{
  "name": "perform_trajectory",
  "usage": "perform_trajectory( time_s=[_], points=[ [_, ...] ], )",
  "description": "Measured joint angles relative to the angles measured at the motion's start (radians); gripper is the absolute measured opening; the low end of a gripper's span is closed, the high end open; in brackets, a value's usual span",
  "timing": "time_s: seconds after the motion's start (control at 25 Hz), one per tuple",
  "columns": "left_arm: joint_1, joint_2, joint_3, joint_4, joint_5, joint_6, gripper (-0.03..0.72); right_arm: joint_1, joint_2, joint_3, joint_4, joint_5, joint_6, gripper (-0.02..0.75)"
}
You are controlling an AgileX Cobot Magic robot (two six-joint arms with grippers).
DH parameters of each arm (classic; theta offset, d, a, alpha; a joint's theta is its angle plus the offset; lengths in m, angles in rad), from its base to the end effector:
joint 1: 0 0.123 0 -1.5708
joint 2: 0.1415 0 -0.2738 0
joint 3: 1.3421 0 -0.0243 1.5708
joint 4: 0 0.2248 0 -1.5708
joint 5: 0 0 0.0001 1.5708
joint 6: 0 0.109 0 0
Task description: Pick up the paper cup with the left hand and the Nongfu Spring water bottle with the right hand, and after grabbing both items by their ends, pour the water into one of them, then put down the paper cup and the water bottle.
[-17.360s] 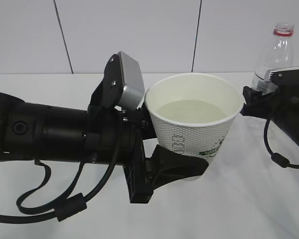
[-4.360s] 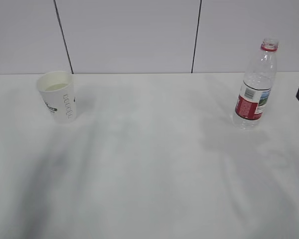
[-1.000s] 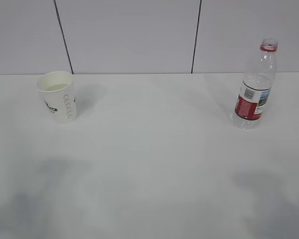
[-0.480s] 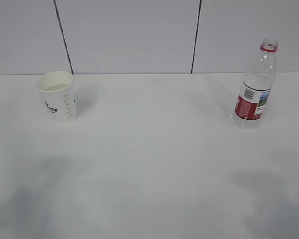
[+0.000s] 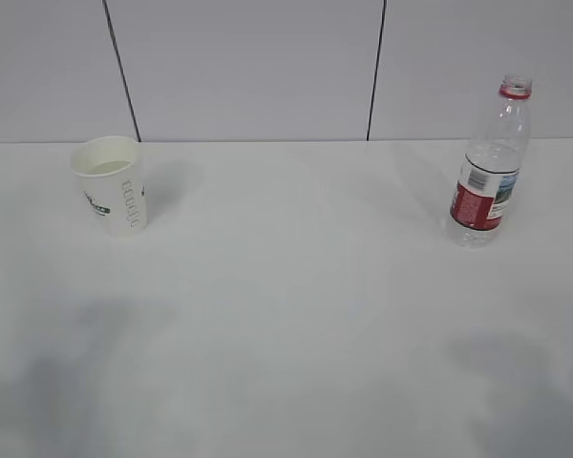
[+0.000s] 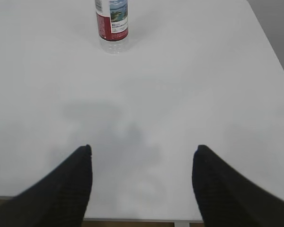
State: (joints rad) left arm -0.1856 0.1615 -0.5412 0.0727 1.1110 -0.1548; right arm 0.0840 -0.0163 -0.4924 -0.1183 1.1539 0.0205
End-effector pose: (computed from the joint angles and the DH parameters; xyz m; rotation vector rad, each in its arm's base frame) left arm 0.0165 0.0041 0.2623 0.0338 2.2138 -0.0987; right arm -0.0062 -0.0123 0.2462 -0.0546 2.1230 -0.0815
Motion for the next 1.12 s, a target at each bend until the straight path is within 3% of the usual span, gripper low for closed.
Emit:
perform_trajectory(
  time_s=[0.32,1.12],
  points=[
    [0.000,-0.154,0.000,0.000,0.003,0.000,0.486,0.000,0.000,0.001,-0.002,0.000,0.000,0.498],
    [0.000,-0.154,0.000,0.000,0.001,0.000,0.484,0.000,0.000,0.004,-0.005,-0.003,0.000,0.496]
  ],
)
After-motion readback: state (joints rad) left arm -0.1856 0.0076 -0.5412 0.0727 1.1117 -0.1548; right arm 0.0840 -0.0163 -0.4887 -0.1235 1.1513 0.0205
